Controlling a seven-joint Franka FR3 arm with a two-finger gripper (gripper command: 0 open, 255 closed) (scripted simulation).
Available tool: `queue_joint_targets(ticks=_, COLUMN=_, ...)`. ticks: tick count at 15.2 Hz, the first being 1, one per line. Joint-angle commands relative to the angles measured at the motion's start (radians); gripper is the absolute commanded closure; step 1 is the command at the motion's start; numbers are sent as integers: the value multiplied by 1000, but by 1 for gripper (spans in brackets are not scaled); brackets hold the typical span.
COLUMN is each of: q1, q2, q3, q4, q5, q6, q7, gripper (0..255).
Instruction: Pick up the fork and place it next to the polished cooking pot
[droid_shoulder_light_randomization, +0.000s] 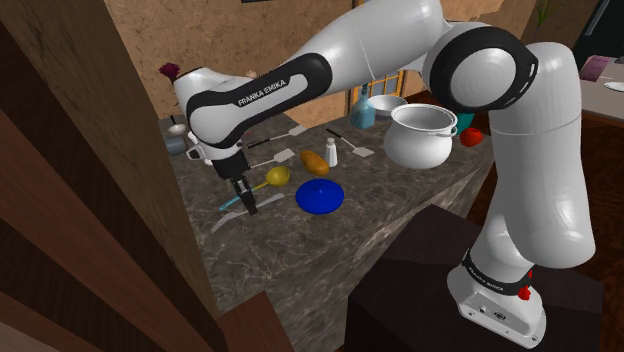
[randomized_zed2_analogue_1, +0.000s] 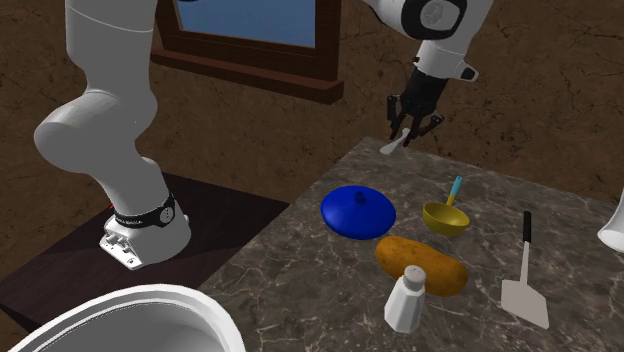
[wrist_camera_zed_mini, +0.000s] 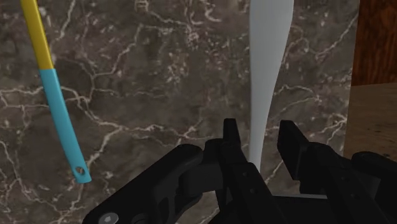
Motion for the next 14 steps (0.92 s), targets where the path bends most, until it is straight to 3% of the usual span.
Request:
queue_joint_targets(ticks=1, q1=2, q2=-4, q3=1, q4=21, q5=1, q6=-25, q7=3, gripper=255)
queue_joint_targets(ticks=14, q1=4, q2=-26, q3=4, q4=163, q5=4, q6=-188, q7=11, gripper=255)
